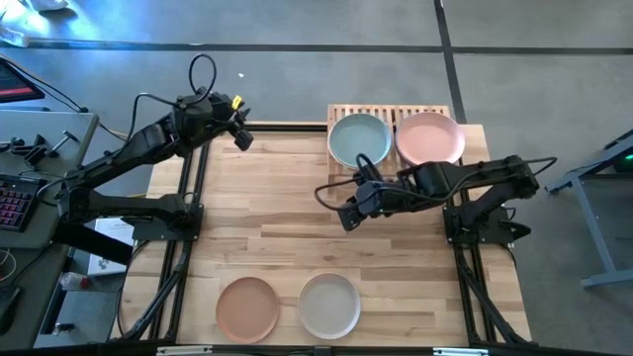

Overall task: Place and stack plates onto a shelf
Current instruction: Stack the brown plate on top of the light blue plate on the shelf

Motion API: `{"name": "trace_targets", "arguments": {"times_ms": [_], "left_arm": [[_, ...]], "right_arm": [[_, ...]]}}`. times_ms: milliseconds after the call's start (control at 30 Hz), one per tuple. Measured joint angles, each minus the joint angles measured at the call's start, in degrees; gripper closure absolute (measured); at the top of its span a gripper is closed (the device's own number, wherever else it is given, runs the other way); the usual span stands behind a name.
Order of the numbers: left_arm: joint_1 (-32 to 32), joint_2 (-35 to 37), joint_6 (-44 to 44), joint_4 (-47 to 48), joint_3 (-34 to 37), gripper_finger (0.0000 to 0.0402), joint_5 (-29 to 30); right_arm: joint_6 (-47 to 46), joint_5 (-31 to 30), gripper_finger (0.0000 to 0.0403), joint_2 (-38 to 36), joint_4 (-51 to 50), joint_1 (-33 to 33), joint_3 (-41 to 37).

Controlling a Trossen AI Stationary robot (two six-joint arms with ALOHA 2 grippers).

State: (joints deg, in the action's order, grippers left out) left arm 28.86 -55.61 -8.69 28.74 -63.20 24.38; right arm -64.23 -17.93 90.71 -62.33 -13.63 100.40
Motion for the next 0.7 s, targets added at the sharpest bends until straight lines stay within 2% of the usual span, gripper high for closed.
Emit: {"name": "trace_targets", "arguments": {"times_ms": [100, 167, 400, 533, 700], "left_arm": [[0.0, -0.5, 0.7, 0.9, 0.0, 0.0312, -0.8], [0.0, -0.5, 1.2, 3.6, 0.0, 0.0312, -3.7], [0.0, -0.6, 8.4, 17.1, 0.0, 0.0312, -20.1], [0.0, -0.6, 10.5, 25.3, 0.0, 0.0312, -29.6], [-1.6, -0.5, 5.8, 32.2, 2.9, 0.0312, -34.9]], "right_arm": [[0.1, -1.2, 0.0260, 0.0, 0.0, 0.0, 0.0], [0.1, -1.1, 0.0260, 0.0, -0.3, 0.1, 0.0], [2.0, 3.4, 0.0260, 0.0, -1.1, 0.1, 0.0], [2.0, 2.1, 0.0260, 0.1, -1.2, 0.1, 0.0], [1.3, -0.2, 0.0260, 1.1, -1.2, 0.1, -0.1]]}}
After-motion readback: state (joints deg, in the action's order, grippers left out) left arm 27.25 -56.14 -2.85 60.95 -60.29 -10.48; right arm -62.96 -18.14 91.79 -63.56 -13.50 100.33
